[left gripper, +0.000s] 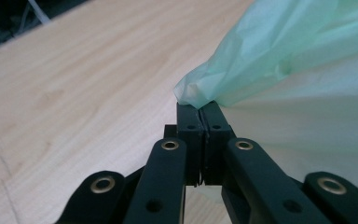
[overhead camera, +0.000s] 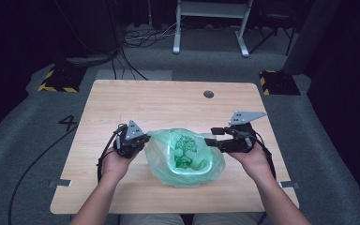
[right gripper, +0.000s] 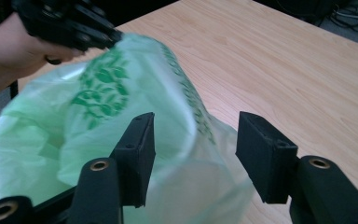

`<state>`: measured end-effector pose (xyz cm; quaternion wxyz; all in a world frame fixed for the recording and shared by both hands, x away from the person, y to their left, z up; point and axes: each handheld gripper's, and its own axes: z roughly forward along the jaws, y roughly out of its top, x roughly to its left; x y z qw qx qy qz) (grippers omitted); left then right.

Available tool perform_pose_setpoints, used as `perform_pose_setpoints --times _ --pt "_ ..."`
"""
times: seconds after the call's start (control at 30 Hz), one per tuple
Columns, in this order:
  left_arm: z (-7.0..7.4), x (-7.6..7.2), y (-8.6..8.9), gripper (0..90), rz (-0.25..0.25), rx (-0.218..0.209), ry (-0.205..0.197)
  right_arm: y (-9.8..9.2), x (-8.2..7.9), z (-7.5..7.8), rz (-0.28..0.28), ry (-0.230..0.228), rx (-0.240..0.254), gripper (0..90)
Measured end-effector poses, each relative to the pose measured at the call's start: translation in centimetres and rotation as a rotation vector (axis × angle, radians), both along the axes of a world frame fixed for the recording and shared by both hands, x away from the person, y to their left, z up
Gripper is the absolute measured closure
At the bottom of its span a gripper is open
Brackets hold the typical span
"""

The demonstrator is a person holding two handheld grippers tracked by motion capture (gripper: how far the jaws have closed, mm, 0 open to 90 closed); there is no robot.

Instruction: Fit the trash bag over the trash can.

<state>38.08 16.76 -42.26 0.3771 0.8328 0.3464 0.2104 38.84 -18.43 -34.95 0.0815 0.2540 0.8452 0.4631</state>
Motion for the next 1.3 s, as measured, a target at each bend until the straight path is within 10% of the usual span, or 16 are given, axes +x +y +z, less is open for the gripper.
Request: perform_pose_setpoints --times 0.1,0.13,0.27,0.47,0.63,0.9,1.3 --pt "-0.5 -0.2 -0.7 82.2 -0.003 0.047 0.015 0.9 -0.5 0.3 0.041 -0.023 -0.008 45.6" --pt "-0.5 -0.3 -0.8 68.2 0.005 0.057 0.013 1.5 -0.8 0.3 0.059 -0.036 -0.029 46.4" --pt "0.1 -1.3 0.1 47.4 0.035 -0.04 0.0 2.6 -1.1 0.2 0.081 -0.072 -0.118 63.9" --pt "1.3 -4.3 1.1 44.7 0.006 -0.161 -0.067 3.0 -0.6 0.2 0.054 -0.089 -0.184 90.0" --pt "1.8 -5.6 0.9 44.7 -0.045 -0.147 -0.077 2.8 0.0 0.6 -0.032 -0.135 -0.205 90.0" --pt "1.1 -6.3 2.2 44.6 -0.024 -0.132 -0.055 3.0 -0.3 1.4 0.054 -0.124 -0.132 37.7" --pt "1.0 -7.7 4.0 44.6 0.03 -0.138 -0.058 6.4 -2.3 2.5 0.234 -0.149 -0.139 15.0"
